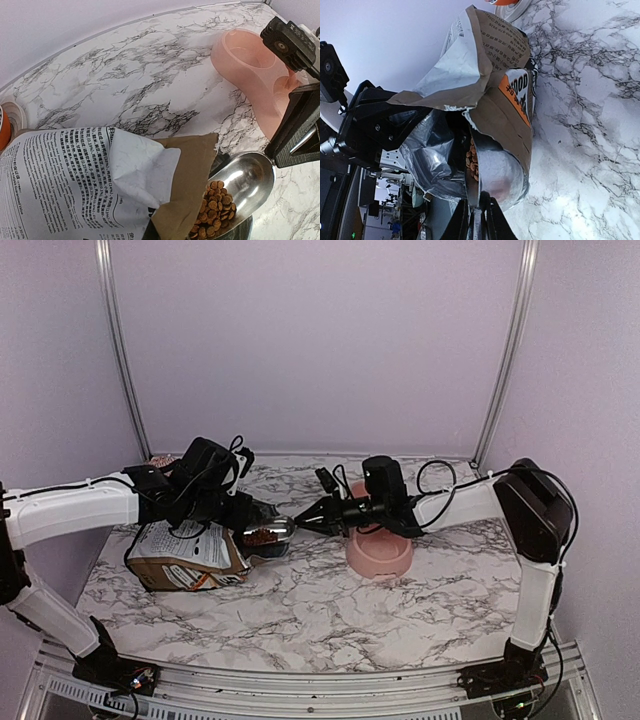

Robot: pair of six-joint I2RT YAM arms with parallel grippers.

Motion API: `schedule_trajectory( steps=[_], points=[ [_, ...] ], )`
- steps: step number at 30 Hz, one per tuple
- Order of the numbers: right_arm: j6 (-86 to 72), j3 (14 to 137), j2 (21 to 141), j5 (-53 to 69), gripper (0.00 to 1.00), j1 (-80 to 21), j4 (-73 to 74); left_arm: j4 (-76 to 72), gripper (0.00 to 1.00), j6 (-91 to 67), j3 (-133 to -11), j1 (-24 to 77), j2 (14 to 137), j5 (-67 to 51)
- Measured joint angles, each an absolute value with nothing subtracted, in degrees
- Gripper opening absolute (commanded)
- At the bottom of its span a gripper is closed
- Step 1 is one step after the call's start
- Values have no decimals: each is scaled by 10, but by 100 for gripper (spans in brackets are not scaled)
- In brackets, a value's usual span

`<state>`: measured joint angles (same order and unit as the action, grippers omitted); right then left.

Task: Serve the pet food
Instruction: Collect the pet food from the pet food bag.

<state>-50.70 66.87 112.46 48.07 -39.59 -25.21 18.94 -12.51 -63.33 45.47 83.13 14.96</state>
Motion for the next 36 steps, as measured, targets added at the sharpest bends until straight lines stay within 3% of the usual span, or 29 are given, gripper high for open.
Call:
schedule_trajectory(
  steps=[26, 36],
  points=[
    [-574, 627, 1105, 505, 0, -379, -337, 187, 0, -125, -628, 454, 822, 148],
    [-511, 644, 1072, 460, 0, -377, -194, 186, 0, -125, -627, 451, 822, 141]
  ],
)
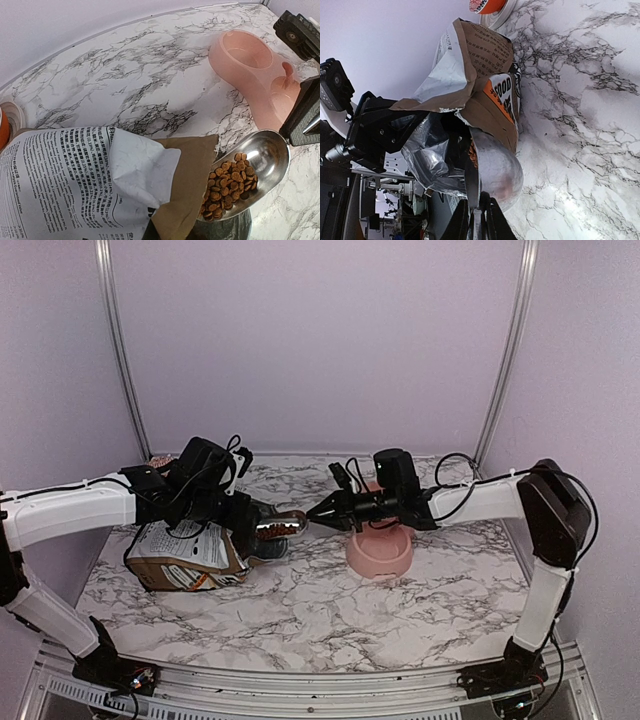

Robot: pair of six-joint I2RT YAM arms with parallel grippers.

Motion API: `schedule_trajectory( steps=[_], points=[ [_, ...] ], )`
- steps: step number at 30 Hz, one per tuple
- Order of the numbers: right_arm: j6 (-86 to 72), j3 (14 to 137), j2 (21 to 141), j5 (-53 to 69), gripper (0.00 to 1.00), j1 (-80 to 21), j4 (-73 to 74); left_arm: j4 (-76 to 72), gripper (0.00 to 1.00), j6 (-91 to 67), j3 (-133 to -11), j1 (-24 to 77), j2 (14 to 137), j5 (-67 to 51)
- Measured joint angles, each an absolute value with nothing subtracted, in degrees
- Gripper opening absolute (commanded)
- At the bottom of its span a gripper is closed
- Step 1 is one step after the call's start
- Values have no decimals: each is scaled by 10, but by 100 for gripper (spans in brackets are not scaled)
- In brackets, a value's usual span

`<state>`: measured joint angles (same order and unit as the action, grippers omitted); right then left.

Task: Serve the pet food
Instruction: Collect the pet food from the pet food bag, then place the pet food in the pet food bowl.

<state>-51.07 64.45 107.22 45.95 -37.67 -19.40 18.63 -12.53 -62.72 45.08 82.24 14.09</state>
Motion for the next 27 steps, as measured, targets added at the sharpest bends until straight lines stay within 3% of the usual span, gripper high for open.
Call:
schedule_trajectory(
  steps=[8, 27],
  points=[
    [-492, 652, 1052, 458, 0, -376, -160, 186, 0, -126, -627, 448, 822, 135],
    [-545, 652, 1052, 553, 0, -368, -246, 185, 0, -128, -624, 440, 812, 128]
  ],
)
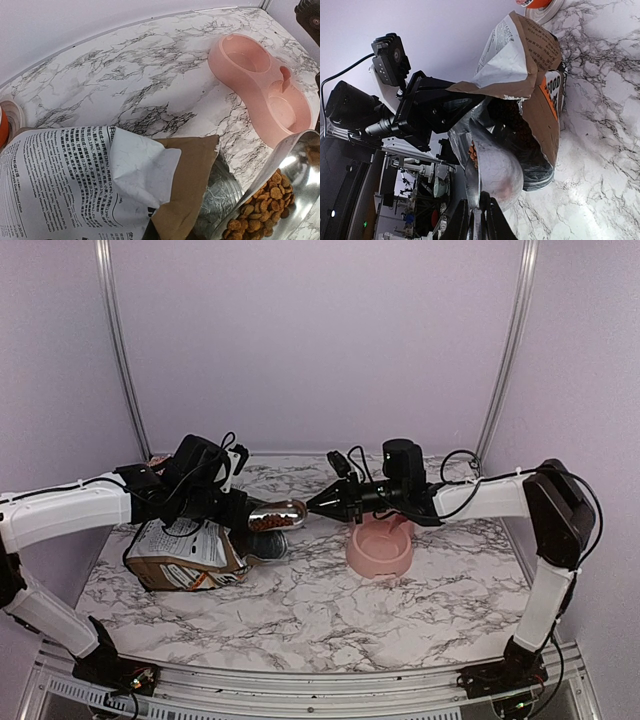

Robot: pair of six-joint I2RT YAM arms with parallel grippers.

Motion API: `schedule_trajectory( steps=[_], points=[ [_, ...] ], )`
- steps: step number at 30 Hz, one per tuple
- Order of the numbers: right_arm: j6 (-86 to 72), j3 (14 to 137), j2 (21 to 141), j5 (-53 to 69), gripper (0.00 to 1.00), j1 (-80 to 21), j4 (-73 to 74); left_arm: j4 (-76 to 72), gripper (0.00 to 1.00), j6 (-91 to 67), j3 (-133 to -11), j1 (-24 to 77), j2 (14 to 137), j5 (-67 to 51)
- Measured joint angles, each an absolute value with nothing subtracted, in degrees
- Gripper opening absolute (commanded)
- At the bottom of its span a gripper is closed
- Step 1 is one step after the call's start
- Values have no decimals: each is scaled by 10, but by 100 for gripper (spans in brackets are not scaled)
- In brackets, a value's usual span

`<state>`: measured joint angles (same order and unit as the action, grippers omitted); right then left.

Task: Serve the pet food
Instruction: Place the pet food in the pet food bowl.

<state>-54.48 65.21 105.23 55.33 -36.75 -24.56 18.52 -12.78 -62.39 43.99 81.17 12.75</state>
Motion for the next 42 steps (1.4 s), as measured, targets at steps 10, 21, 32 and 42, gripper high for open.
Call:
schedule_trajectory(
  steps=[10, 21, 32, 42],
  points=[
    [-571, 651, 1052, 604, 0, -343, -269, 186, 0, -130, -617, 434, 795, 123],
    [-703, 616, 1052, 640, 0, -299, -434, 186, 0, -131, -617, 432, 795, 117],
    [-738, 599, 1028, 640, 0, -251, -471, 186, 0, -131, -617, 430, 795, 114],
    [-710, 597, 976, 621, 0, -163, -412, 186, 0, -131, -617, 429, 795, 113]
  ],
)
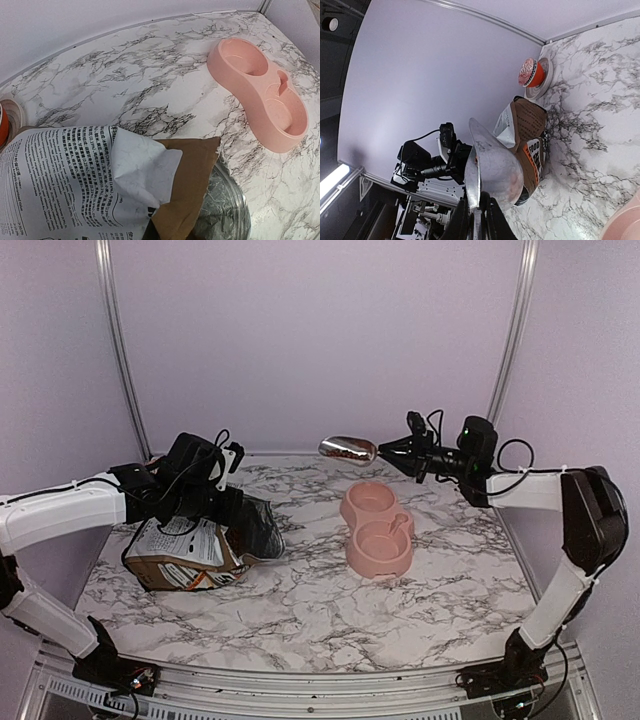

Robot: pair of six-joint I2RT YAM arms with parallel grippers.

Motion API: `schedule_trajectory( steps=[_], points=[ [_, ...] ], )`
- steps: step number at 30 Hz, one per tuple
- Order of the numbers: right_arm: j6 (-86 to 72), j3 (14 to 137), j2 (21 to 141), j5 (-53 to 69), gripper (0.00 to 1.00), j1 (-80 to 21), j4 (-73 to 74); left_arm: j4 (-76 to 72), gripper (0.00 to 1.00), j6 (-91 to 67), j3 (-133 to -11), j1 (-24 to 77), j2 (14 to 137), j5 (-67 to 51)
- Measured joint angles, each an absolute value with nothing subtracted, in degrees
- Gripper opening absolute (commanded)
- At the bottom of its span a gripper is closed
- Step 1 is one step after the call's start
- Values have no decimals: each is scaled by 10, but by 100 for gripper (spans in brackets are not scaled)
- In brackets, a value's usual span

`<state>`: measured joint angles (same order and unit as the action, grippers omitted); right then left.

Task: Serve the pet food
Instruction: Place the pet food in the pet food bowl.

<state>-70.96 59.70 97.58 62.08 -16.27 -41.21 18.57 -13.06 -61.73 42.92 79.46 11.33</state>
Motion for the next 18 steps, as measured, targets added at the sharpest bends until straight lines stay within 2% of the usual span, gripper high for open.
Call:
schedule_trajectory(
  steps=[18],
  points=[
    [-584, 586, 909, 599, 0, -38, -230, 185, 0, -130, -617, 426, 795, 109]
  ],
)
